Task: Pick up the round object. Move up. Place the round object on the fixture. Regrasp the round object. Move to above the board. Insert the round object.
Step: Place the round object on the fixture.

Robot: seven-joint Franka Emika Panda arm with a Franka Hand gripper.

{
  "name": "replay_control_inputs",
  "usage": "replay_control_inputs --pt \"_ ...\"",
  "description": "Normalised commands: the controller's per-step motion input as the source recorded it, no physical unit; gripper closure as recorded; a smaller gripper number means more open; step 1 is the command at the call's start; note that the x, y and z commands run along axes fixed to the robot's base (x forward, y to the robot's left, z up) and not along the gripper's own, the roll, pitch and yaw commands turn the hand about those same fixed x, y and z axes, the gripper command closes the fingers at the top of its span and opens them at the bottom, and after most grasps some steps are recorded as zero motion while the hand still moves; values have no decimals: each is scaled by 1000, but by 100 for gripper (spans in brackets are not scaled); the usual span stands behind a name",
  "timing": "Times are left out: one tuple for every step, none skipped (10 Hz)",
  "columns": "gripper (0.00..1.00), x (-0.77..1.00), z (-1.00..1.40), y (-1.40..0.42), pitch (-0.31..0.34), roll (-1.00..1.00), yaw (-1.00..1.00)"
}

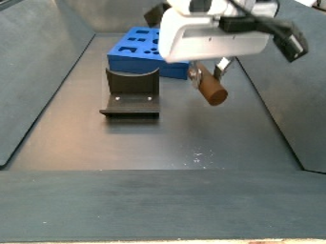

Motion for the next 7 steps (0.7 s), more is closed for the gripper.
replay_control_inputs --pt "100 -26 1000 6 121 143 -11" --pt "100 -29 1000 5 123 172 -9" --pt "100 -33 1000 5 129 198 -3" --pt "100 -36 1000 3 132 226 11" --pt "100 -41 1000 2 142 246 19" --pt "100 -41 971 -1 144 265 34" --pt "100 -36 860 -6 145 261 44"
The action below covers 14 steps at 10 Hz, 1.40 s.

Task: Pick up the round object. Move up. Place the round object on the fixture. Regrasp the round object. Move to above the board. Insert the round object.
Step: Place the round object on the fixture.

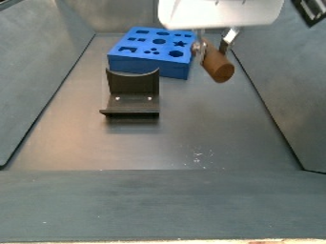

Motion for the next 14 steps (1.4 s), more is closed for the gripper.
replay_control_inputs --pt "100 -26 708 -1 138 241 44" --pt "100 -19 589 0 138 220 44" --pt "100 -12 421 5 146 192 37" --pt "100 -5 292 8 154 190 38" --pt "100 898 152 -1000 234 -108 -1000" --pt "100 906 105 -1000 254 -120 -1000" --pt "100 952 105 -1000 301 -146 -1000" --pt "100 1000 109 -984 366 -190 -1000" --pt "100 1000 96 -889 418 -242 -631" --pt "100 1000 83 -812 367 -230 -396" --pt "100 1000 74 -706 291 -202 -204" --pt "100 1000 66 -629 253 -169 -103" --pt "100 1000 61 -565 236 -137 -46" --pt "100 1000 56 -500 224 -94 -11"
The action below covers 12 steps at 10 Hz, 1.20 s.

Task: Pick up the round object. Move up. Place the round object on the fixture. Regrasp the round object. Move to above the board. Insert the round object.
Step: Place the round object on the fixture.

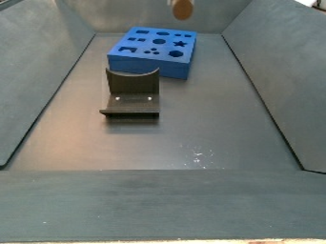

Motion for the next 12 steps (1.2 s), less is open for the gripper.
replay_control_inputs --pt "100 1000 49 -447 222 -57 8" --pt "100 1000 44 -381 238 -32 15" --pt "100 1000 41 -330 234 -12 18" --pt "100 1000 35 -286 239 8 20" --pt "100 1000 33 -239 257 35 24" --pt "100 354 -90 1000 94 -1000 75" --pt "100 315 -93 1000 91 -1000 64" --pt "100 298 -88 1000 95 -1000 35" --pt "100 280 -86 1000 110 -1000 25" --pt "100 259 -83 1000 148 -1000 12" --pt "100 256 -73 1000 177 -1000 -5" --pt "100 265 -75 1000 227 -1000 -29"
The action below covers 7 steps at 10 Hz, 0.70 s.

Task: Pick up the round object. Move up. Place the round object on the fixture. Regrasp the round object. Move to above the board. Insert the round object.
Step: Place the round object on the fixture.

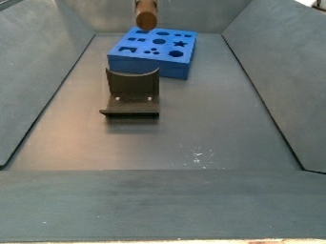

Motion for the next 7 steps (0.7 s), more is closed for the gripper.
replay_control_inputs --pt "100 270 -76 1000 262 -1000 -48" --pt "100 270 -71 1000 300 -1000 -87" --pt "100 267 -67 1000 318 -1000 -109" --pt "100 257 -62 1000 289 -790 -111" --pt "100 244 -57 974 262 -671 -117" --pt "100 175 -35 749 211 -477 -127" --pt "100 129 -25 583 172 -384 -129"
